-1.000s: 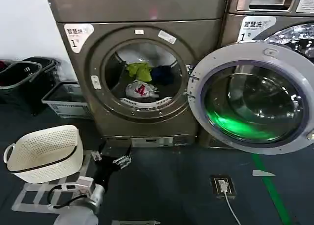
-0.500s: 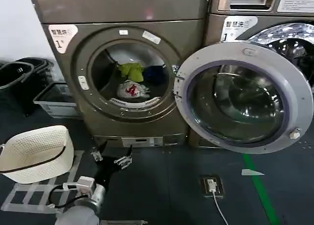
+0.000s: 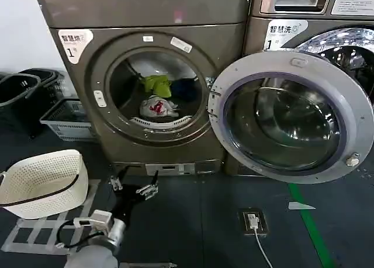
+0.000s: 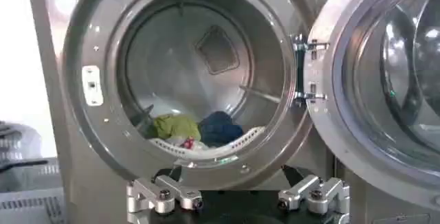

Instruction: Grasp the clothes from the dryer.

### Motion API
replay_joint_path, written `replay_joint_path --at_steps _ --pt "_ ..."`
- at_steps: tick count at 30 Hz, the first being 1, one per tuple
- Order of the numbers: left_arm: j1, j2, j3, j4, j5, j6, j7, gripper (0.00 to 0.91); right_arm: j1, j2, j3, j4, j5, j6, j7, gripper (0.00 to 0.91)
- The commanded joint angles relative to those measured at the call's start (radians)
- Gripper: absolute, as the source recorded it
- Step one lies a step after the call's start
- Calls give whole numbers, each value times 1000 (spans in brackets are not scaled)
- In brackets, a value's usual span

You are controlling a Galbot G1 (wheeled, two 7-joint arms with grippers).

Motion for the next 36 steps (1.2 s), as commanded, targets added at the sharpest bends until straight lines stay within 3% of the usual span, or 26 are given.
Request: replay_joint_path --at_steps 1,36 --pt "1 1 -1 0 2 -8 -1 907 -2 -1 3 -2 7 7 -3 907" --pt "0 -1 -2 -2 -8 -6 -2 907 7 6 -4 12 47 10 -31 907"
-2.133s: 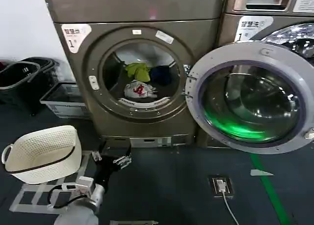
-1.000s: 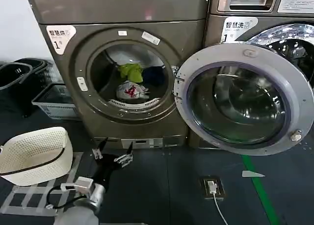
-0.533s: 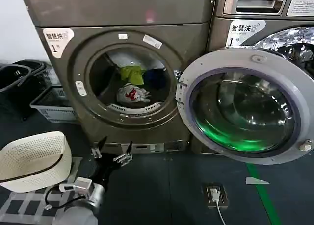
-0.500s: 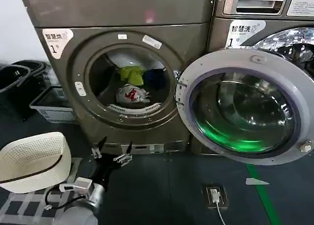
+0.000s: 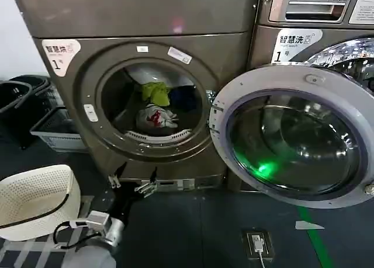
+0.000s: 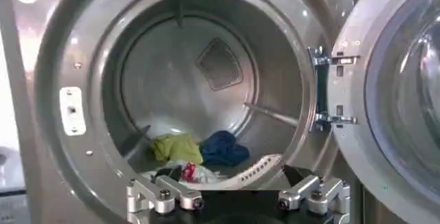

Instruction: Grasp the clothes from the dryer.

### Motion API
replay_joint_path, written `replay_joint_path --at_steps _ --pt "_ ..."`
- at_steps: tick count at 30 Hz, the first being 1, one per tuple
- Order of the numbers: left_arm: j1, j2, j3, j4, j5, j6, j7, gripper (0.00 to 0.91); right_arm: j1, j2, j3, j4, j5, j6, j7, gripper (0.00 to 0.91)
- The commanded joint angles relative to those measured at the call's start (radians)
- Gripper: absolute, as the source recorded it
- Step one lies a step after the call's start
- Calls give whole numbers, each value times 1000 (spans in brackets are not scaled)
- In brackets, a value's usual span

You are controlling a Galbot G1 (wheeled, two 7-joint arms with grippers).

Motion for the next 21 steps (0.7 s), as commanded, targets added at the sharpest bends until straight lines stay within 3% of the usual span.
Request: replay_joint_path --at_steps 1,21 --pt "0 -1 1 1 0 0 0 907 -1 1 1 -1 2 1 -2 907" --pt "-3 -4 3 4 0 0 1 907 12 4 -16 10 1 5 -14 907"
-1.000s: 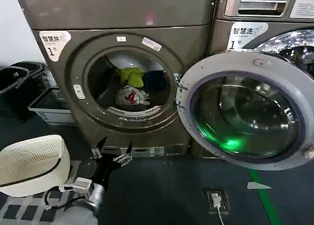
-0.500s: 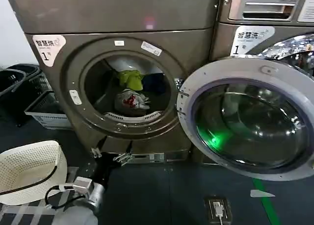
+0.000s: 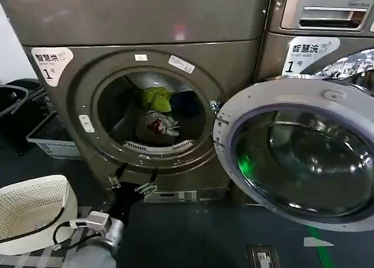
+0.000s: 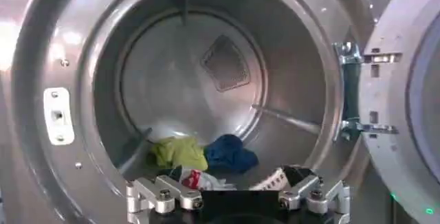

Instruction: Grasp the clothes from the dryer.

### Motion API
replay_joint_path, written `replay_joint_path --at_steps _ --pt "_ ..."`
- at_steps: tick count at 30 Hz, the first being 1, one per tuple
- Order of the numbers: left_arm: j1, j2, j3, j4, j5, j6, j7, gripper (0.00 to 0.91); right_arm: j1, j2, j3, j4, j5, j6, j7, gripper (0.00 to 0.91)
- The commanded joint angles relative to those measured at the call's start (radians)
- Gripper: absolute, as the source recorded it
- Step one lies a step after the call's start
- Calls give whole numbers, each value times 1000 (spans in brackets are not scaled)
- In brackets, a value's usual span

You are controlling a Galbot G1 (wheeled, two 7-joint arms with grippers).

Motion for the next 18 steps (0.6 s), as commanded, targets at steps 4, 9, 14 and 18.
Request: replay_joint_path --at_steps 4,9,14,18 --pt "-1 2 0 0 -1 1 0 907 -1 -1 1 1 0 0 -4 907" --pt "0 5 0 -1 0 0 0 907 -2 0 3 1 1 1 -6 907" --pt "1 7 -1 -4 0 0 -1 907 -4 0 4 0 2 2 -8 907" --pt "2 8 -1 -6 0 0 -1 907 -2 0 1 3 2 3 -10 907"
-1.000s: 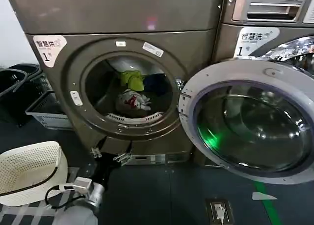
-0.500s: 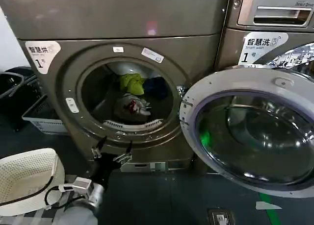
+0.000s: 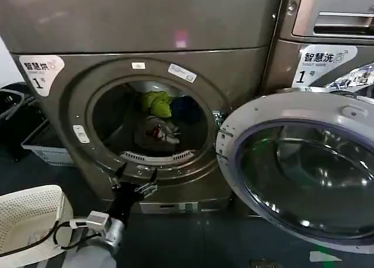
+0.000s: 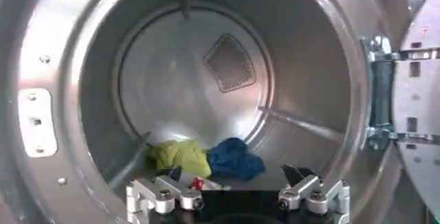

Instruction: Grasp the clothes from the dryer.

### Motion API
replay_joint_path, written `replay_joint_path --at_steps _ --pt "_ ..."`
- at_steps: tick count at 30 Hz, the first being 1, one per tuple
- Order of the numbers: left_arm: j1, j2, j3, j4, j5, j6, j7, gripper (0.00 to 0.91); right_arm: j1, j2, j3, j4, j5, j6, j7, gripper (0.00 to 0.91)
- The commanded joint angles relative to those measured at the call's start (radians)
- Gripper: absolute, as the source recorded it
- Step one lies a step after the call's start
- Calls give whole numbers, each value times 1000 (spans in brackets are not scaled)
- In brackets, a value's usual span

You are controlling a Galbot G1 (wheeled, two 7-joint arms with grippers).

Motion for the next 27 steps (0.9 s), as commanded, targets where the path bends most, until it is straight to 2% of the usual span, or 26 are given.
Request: replay_joint_path --at_steps 1,27 --pt "1 1 0 -1 0 0 0 907 2 0 -2 3 1 1 0 907" --pt "-2 -4 -1 6 -1 -2 0 907 3 6 -8 19 8 3 5 907"
